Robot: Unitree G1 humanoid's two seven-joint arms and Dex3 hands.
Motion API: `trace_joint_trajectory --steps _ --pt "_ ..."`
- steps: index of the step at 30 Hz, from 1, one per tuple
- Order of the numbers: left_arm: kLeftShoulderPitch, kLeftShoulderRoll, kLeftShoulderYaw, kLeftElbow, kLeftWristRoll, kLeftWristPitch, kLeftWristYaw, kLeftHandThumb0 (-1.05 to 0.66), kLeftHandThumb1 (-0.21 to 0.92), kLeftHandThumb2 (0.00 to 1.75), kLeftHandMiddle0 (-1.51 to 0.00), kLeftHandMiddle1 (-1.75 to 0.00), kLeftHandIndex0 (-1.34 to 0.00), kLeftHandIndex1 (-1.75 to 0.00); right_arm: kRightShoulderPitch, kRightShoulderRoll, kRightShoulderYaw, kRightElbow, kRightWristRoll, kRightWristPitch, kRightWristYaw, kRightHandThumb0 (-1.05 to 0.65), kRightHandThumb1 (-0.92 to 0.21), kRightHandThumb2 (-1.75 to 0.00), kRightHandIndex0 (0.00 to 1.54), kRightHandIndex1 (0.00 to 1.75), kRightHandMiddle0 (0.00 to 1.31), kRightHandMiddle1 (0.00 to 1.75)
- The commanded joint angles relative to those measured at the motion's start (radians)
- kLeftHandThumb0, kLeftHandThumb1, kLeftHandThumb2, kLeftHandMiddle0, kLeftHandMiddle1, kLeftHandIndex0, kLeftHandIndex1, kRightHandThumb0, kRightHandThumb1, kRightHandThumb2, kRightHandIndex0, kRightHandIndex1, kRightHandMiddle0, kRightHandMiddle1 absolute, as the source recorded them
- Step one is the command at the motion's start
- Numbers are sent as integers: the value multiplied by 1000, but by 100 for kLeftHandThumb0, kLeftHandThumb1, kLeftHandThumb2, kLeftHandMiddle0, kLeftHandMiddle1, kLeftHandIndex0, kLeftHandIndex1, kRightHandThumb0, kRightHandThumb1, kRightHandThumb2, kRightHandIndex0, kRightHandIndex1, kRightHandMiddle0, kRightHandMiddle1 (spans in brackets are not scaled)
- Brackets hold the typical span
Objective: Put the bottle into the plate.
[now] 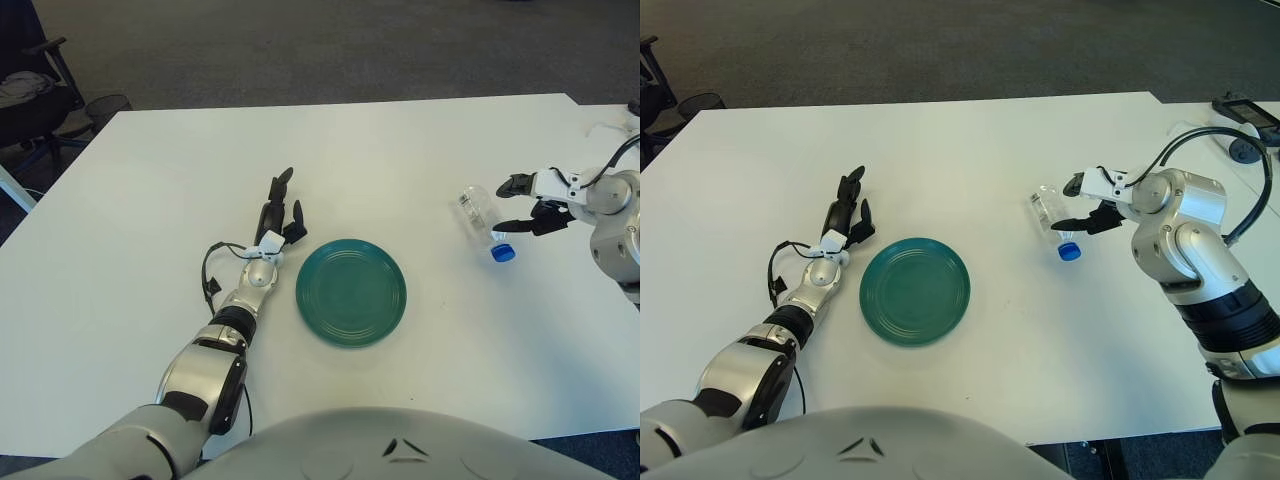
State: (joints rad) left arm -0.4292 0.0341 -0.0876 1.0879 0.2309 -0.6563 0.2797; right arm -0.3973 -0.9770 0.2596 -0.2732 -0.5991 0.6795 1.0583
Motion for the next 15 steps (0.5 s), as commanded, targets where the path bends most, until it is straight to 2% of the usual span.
trace_joint_trajectory --steps 1,15 --pt "123 -38 -7 78 -4 10 -4 -82 92 104 -22 0 0 -56 3 -21 -1 -12 16 -17 21 -105 -92 -22 0 98 0 28" --pt "124 -43 -11 74 5 13 11 -84 92 106 -23 -1 0 -55 9 -25 -12 -17 19 -38 29 -105 -92 -30 0 90 0 16"
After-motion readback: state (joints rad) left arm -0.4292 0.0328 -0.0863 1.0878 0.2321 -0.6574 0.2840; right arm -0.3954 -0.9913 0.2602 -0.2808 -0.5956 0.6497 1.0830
